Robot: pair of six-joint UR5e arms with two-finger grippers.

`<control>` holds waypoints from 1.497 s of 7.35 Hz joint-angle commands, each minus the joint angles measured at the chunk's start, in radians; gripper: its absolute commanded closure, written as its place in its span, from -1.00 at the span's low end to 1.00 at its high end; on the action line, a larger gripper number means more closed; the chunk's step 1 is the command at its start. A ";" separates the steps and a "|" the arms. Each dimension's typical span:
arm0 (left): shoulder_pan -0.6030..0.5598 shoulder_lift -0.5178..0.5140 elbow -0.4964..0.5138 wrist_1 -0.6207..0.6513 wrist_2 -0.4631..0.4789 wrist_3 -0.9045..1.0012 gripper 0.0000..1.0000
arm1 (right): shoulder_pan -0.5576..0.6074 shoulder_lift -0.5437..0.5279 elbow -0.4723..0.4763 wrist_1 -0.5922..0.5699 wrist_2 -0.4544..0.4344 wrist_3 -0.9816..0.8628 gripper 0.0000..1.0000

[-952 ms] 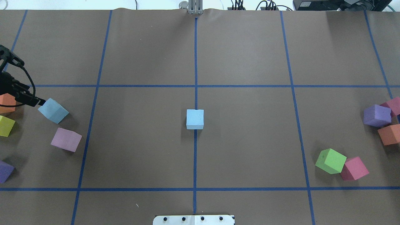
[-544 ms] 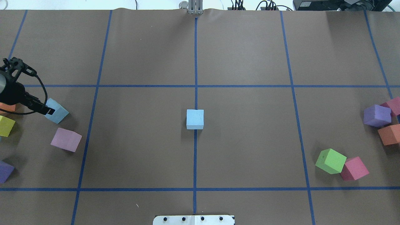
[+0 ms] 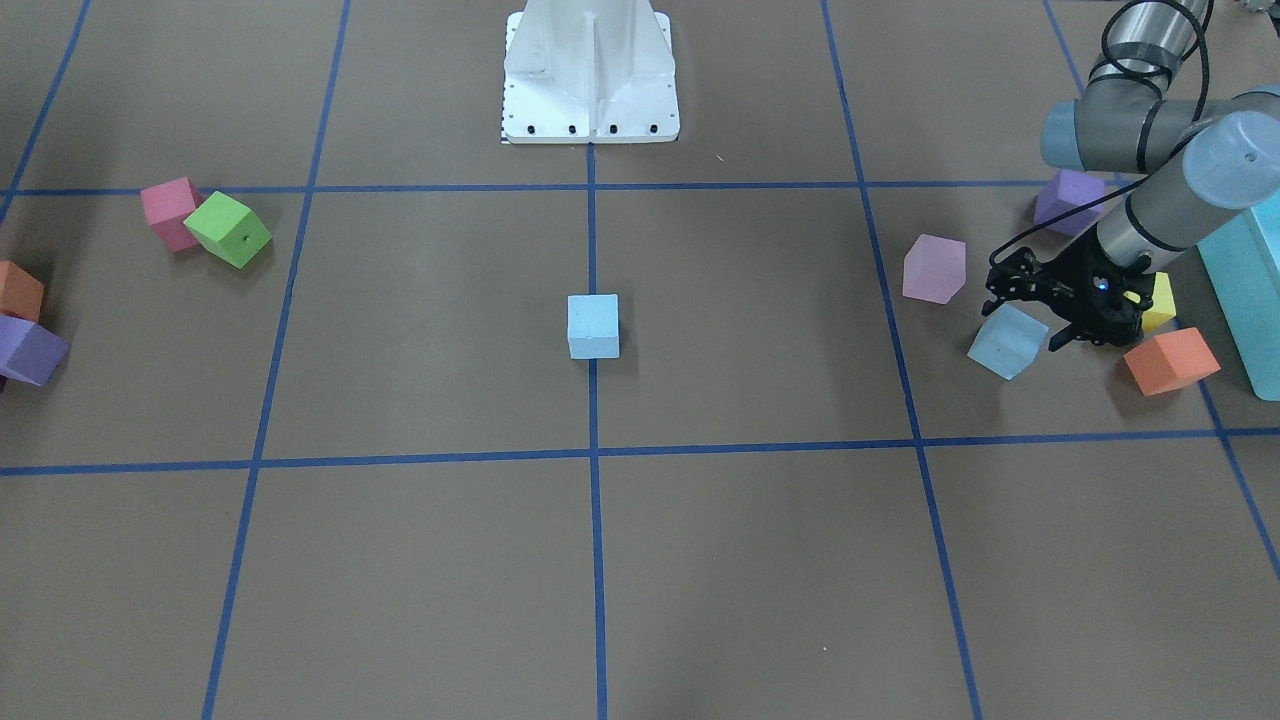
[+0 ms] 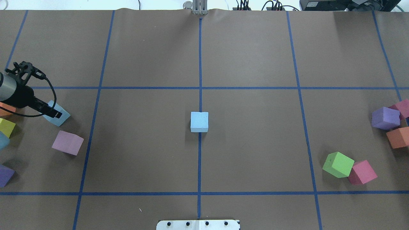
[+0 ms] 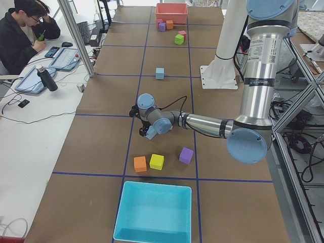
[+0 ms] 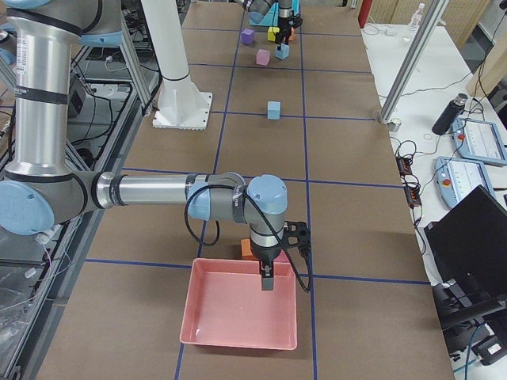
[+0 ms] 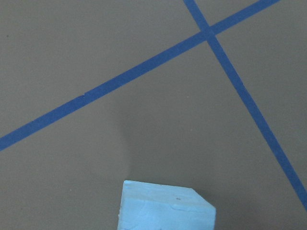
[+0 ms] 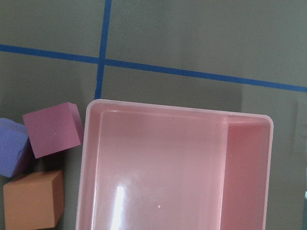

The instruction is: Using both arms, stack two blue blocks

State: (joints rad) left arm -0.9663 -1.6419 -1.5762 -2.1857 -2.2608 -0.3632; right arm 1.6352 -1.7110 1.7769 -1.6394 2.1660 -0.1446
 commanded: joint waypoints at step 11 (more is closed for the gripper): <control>0.064 -0.273 -0.027 0.143 0.055 -0.286 0.69 | 0.000 0.005 -0.002 0.000 0.000 0.008 -1.00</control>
State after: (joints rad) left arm -0.9166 -1.8010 -1.5949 -2.1330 -2.2085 -0.5459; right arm 1.6353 -1.7059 1.7754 -1.6393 2.1660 -0.1388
